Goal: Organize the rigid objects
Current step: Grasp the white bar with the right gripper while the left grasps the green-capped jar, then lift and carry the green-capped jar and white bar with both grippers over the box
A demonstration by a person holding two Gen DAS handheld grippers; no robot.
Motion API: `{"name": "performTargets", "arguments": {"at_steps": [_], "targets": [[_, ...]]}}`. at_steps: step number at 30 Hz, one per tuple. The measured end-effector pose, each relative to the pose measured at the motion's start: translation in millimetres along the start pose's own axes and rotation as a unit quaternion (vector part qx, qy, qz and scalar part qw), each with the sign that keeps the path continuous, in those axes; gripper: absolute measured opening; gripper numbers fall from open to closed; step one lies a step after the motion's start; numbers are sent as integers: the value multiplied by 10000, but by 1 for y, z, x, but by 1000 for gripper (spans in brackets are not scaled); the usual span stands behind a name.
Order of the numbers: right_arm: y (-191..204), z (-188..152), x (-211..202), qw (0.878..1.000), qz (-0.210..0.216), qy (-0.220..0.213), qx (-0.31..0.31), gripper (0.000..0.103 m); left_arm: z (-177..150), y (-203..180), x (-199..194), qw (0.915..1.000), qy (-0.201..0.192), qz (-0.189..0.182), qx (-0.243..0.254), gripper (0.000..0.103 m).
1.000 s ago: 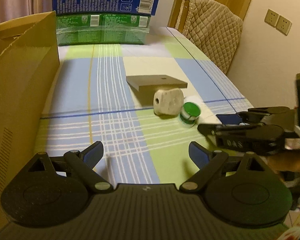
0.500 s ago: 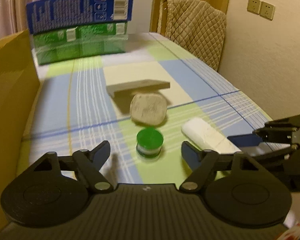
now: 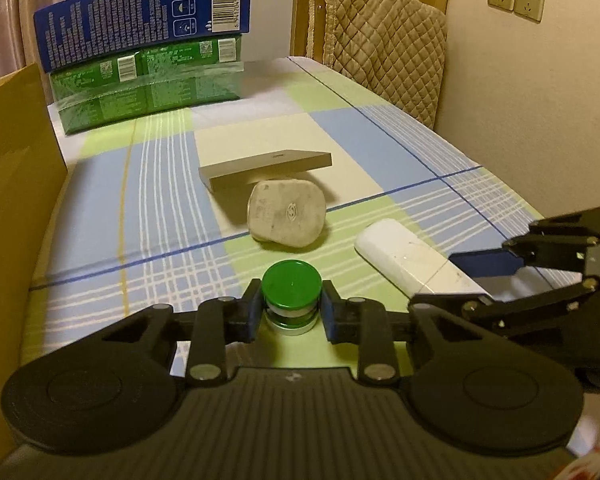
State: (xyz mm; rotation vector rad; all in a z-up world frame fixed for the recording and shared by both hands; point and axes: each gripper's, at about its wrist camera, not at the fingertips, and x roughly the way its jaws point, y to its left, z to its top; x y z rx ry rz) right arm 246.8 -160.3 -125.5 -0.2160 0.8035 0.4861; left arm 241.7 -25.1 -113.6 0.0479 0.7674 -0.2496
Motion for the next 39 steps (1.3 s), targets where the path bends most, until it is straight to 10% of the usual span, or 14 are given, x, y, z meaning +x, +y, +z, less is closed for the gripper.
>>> {"name": "performTargets", "arguments": {"at_steps": [39], "targets": [[30, 37, -71, 9985, -29, -379, 386, 37, 8, 8, -90, 9990, -148, -17, -410, 25]]}}
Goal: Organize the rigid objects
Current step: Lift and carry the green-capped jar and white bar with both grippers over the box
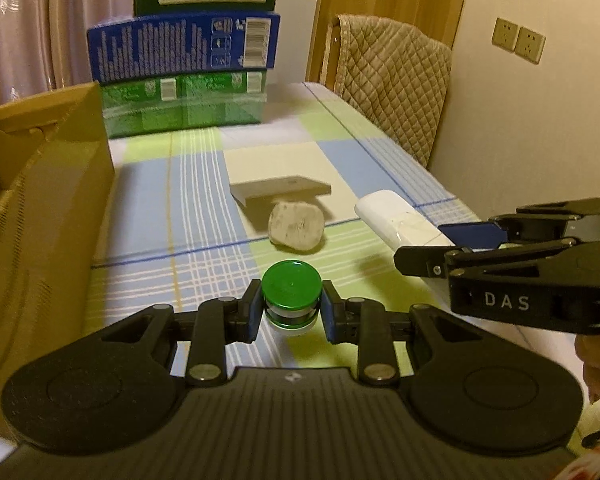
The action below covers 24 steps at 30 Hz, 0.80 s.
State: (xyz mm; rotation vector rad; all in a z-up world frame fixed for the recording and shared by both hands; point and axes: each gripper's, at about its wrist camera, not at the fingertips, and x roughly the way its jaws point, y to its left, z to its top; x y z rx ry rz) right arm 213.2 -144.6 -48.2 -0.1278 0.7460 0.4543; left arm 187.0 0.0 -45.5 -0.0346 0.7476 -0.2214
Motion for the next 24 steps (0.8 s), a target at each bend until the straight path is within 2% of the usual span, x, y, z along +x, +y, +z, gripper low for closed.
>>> {"name": "performTargets", "arguments": {"at_steps": [10, 24], "targets": [[26, 17, -52, 9993, 75, -148, 338, 37, 14, 4, -56, 9998, -195, 88, -33, 25], [77, 36, -93, 9984, 264, -416, 260, 37, 16, 24, -119, 9984, -519, 175, -155, 25]]}}
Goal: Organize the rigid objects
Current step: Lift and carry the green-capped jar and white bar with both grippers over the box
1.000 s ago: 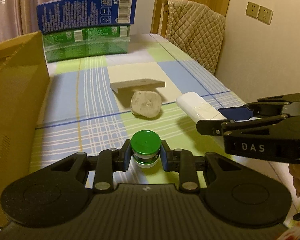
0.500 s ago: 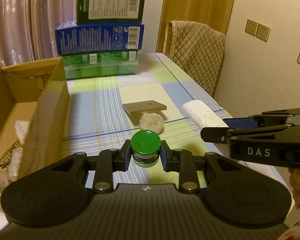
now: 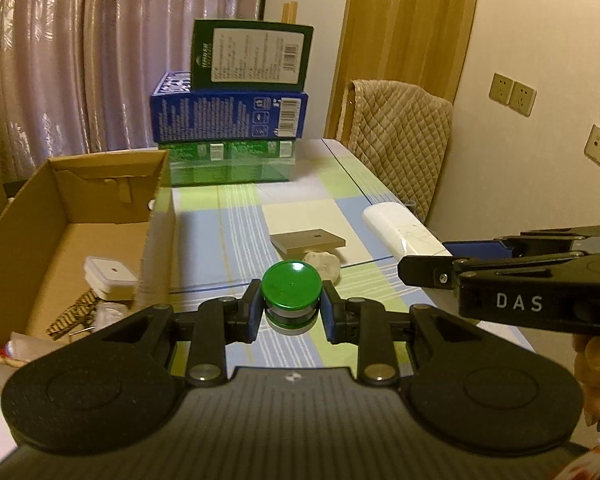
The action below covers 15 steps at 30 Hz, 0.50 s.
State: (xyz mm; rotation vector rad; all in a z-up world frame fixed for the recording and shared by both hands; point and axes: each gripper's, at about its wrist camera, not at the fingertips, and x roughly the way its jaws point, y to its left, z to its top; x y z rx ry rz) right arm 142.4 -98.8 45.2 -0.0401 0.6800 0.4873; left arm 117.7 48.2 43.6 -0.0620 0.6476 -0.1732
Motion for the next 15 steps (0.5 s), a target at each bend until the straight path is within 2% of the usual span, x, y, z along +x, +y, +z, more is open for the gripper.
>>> {"name": "performTargets", "arguments": {"at_steps": [15], "targets": [[65, 13, 17, 9984, 484, 22, -307, 37, 9, 56, -45, 9992, -126, 379, -47, 25]]}}
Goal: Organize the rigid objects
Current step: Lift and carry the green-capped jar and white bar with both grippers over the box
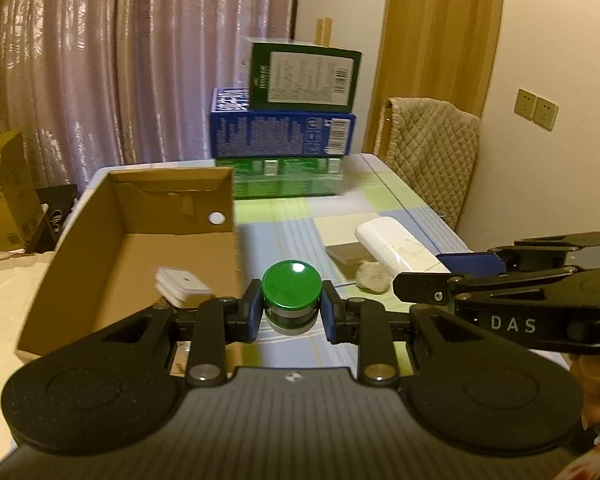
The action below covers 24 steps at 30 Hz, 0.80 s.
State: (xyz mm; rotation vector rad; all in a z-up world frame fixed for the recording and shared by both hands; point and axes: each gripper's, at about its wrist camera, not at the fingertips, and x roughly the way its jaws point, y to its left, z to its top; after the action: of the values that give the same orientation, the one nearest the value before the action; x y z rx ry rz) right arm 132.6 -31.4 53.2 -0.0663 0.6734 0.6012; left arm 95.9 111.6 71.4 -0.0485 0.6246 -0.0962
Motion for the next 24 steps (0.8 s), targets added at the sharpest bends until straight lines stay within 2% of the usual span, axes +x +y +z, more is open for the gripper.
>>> {"name": "performTargets", "arguments": {"at_steps": [12, 24], "targets": [[47, 16, 33, 9991, 321, 68, -264, 37, 3, 67, -18, 9992, 29, 362, -165, 25], [72, 26, 76, 9980, 548, 236, -206, 37, 4, 129, -4, 9974, 207, 646, -263, 25]]}}
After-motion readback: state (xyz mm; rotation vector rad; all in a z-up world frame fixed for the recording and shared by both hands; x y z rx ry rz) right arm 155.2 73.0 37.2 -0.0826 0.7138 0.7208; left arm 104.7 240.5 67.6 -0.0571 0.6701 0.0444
